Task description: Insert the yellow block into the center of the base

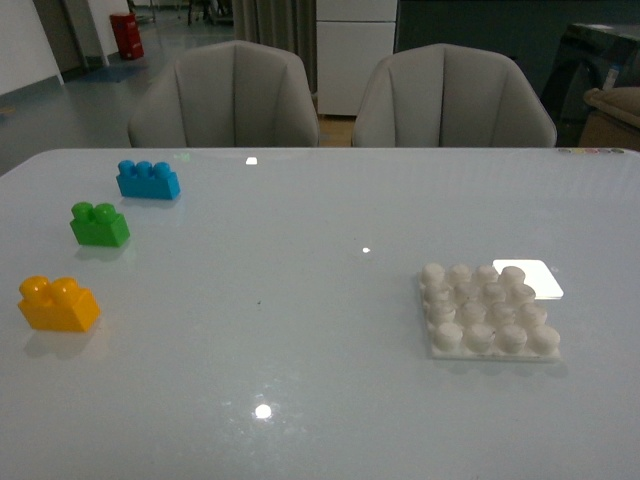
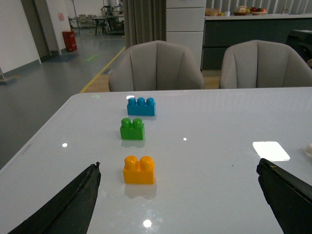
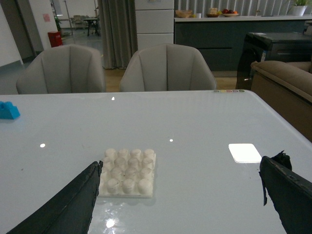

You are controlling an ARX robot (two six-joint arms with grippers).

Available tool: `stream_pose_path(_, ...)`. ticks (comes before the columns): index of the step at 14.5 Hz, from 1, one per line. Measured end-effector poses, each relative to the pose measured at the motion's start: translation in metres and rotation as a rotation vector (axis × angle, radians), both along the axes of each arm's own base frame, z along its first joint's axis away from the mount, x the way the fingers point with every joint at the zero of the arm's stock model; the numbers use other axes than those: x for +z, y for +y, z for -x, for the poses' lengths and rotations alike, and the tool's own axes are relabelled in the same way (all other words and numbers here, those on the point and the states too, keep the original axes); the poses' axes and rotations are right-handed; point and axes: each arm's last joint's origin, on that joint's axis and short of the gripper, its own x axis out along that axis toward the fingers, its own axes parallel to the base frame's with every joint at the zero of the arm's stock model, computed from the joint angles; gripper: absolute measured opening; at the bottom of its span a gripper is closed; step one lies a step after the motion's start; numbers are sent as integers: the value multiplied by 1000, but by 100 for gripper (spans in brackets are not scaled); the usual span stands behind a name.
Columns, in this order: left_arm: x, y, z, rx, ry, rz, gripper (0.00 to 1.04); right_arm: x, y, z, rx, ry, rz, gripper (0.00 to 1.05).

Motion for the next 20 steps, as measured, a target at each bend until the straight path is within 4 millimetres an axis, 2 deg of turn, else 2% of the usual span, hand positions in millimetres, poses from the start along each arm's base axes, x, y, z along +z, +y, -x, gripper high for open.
stream_pose_path(20,0,0,0,0,0,0,98,0,0,0,0,0,0,98)
